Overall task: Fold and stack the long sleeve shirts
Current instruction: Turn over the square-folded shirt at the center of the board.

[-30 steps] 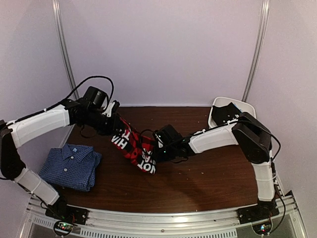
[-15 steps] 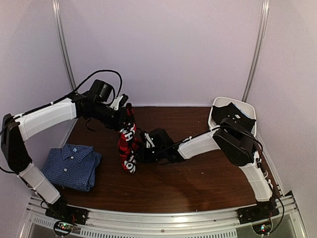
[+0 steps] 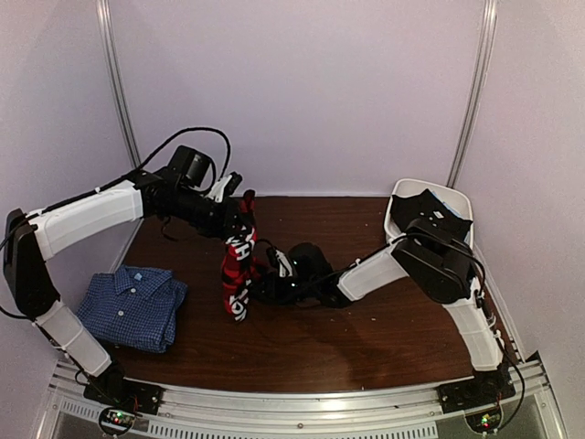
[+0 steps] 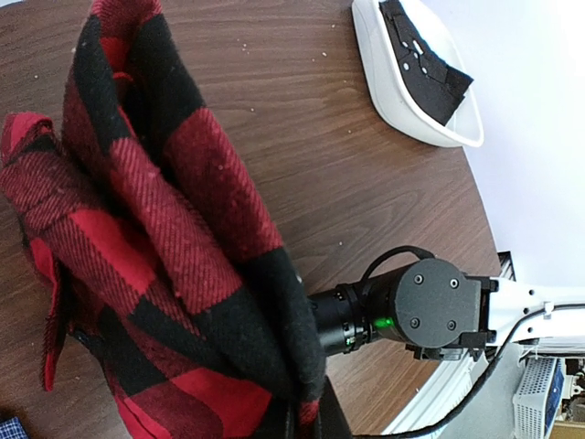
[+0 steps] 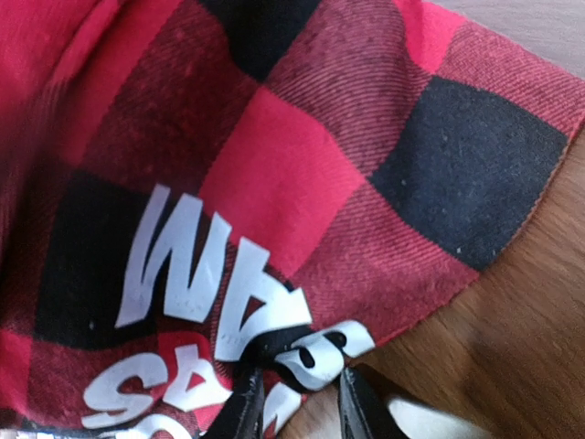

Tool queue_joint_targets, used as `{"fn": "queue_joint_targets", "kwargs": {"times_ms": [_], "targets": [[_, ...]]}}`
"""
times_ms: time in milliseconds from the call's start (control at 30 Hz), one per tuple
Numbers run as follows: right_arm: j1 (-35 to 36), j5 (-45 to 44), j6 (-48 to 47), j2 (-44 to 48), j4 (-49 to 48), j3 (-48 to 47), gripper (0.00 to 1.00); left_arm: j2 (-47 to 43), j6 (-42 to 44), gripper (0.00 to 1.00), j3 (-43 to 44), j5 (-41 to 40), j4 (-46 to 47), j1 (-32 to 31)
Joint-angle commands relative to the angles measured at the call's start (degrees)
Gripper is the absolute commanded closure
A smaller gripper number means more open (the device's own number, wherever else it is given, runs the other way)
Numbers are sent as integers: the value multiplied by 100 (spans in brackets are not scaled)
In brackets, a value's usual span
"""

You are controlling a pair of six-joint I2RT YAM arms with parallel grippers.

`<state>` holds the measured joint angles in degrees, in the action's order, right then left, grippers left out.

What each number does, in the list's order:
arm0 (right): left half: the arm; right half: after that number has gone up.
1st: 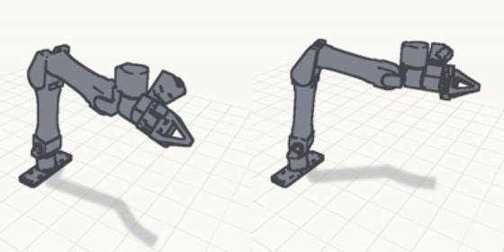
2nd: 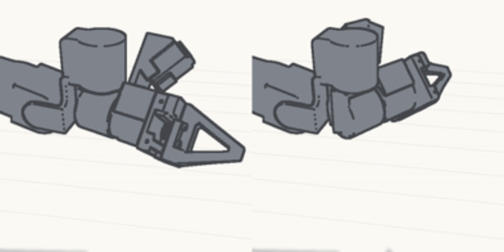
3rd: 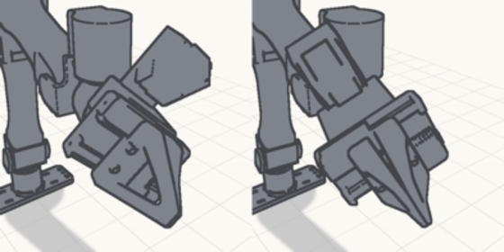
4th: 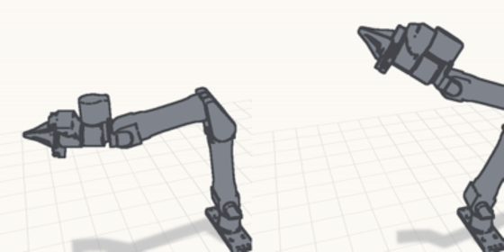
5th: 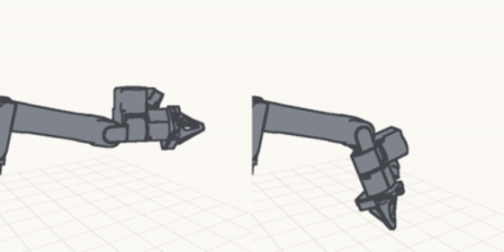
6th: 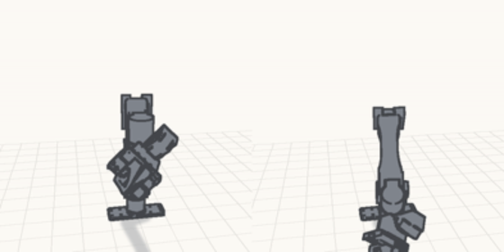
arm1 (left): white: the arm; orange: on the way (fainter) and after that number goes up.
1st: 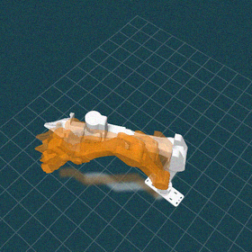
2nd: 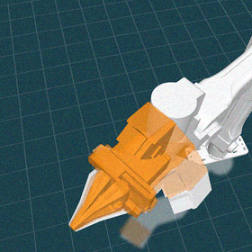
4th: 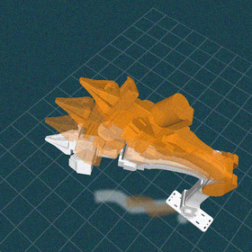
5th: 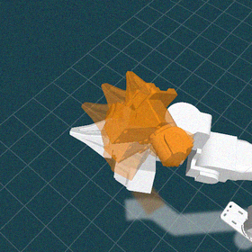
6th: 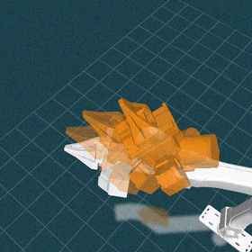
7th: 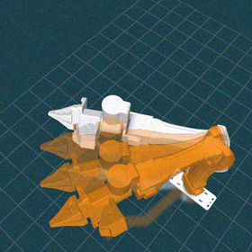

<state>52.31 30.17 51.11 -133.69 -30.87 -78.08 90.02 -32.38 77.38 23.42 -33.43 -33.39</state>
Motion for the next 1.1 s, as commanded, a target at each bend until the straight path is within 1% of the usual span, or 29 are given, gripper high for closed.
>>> {"fn": "queue_joint_targets", "kwargs": {"times_ms": [0,133,300,400,467,600,733,933,1067], "targets": [[-125,-47,135,414,-226,427,72,15,-80,100,5,82,529,-105],[-182,-127,100,614,-297,642,72,33,-125,100,-30,61,570,-151],[-275,-210,136,773,-409,834,81,85,-185,100,-30,1,594,-228],[-337,-316,140,895,-412,965,84,85,-206,100,-45,-12,605,-246],[-368,-393,119,916,-250,967,86,85,-215,100,-39,-30,602,-247],[-396,-463,123,697,169,682,91,64,-233,100,-22,-44,617,-255],[-397,-572,156,380,541,239,91,59,-234,100,12,-11,659,-289],[-356,-522,342,-171,761,-559,92,119,-166,100,153,64,715,-384],[-327,-512,518,-426,751,-859,92,163,-124,100,256,150,811,-487]]}}
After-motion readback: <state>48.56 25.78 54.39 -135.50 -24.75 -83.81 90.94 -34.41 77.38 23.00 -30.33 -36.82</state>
